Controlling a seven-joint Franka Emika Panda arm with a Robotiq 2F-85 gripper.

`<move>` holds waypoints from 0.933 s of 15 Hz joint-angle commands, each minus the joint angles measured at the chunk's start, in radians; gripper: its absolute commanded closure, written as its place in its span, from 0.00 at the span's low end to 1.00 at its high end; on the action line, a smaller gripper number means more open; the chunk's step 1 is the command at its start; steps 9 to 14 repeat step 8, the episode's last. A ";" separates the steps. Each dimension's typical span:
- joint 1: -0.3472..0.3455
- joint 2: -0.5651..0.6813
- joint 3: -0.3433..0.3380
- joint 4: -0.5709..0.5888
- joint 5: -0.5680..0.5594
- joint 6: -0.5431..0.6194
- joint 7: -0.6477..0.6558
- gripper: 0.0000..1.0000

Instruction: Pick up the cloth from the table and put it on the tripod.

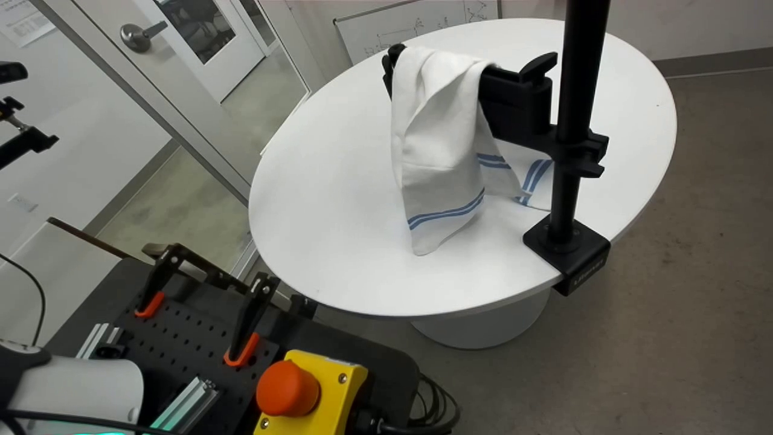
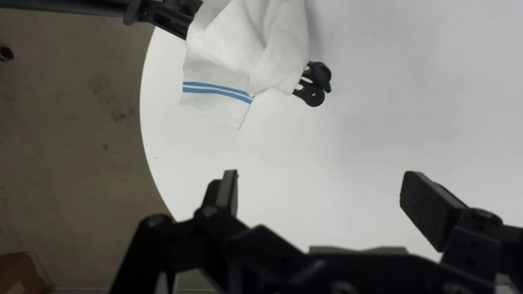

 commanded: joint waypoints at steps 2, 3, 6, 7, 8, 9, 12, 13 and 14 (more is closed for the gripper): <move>0.014 -0.016 -0.009 -0.013 0.002 -0.003 -0.005 0.00; 0.014 -0.014 -0.010 -0.012 0.002 -0.002 -0.005 0.00; 0.011 -0.004 -0.015 -0.010 0.002 0.000 -0.005 0.00; 0.012 -0.004 -0.015 -0.010 0.002 0.000 -0.005 0.00; 0.012 -0.004 -0.015 -0.010 0.002 0.000 -0.005 0.00; 0.012 -0.004 -0.015 -0.010 0.002 0.000 -0.005 0.00; 0.012 -0.004 -0.015 -0.010 0.002 0.000 -0.005 0.00; 0.012 -0.004 -0.015 -0.010 0.002 0.000 -0.005 0.00; 0.012 -0.004 -0.015 -0.010 0.002 0.000 -0.005 0.00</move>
